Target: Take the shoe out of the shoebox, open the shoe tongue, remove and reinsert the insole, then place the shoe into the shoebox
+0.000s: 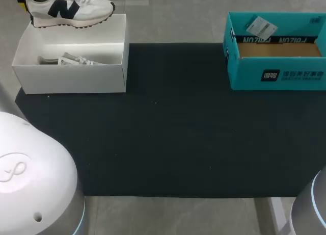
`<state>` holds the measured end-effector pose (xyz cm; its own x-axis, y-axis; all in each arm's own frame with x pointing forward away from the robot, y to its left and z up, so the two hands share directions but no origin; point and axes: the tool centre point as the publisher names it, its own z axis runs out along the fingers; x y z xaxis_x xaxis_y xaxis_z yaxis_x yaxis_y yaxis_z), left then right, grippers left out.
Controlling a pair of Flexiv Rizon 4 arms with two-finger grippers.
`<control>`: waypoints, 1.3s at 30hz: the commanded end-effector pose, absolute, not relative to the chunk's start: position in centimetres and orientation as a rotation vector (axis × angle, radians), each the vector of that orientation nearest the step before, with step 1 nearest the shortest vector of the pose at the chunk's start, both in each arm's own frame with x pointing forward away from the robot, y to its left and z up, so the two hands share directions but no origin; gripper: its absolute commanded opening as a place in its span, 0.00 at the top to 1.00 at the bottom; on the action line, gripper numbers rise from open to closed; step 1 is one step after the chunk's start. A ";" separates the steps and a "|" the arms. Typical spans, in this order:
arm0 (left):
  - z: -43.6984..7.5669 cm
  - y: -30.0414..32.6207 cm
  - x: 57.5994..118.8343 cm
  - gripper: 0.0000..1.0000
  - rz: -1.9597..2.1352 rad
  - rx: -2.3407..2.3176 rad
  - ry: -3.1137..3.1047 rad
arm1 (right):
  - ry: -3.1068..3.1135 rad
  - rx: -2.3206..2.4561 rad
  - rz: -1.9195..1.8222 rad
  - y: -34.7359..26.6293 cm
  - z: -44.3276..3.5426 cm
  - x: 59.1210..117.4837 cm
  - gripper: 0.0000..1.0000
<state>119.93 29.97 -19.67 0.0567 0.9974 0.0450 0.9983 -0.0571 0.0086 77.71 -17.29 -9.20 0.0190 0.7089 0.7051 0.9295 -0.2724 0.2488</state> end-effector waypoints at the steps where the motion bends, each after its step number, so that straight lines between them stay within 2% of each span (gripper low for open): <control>1: -19.5 30.5 120.3 1.00 -0.036 -2.474 -1.889 | -1.688 -2.019 -1.104 -17.2 -9.2 77.7 0.00; 7: -22.3 29.8 120.3 1.00 -0.421 -2.421 -2.017 | -1.688 -2.019 -1.104 -17.2 -9.2 77.7 0.00; 12: -24.8 30.0 120.7 1.00 -0.544 -2.295 -2.174 | -1.688 -2.019 -1.104 -17.2 -9.2 77.7 0.00; 26: -29.1 30.9 122.2 1.00 -0.534 -2.225 -2.256 | -1.688 -2.019 -1.104 -17.2 -9.2 77.7 0.00; 39: -32.7 31.3 123.4 1.00 -0.312 -2.289 -2.208 | -1.688 -2.019 -1.104 -17.2 -9.2 77.7 0.00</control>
<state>121.48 30.72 -32.29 0.0117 0.9940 0.1090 0.9769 -0.0346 0.2109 77.71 -17.29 -9.20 0.0190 0.7089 0.7050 0.9295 -0.2724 0.2488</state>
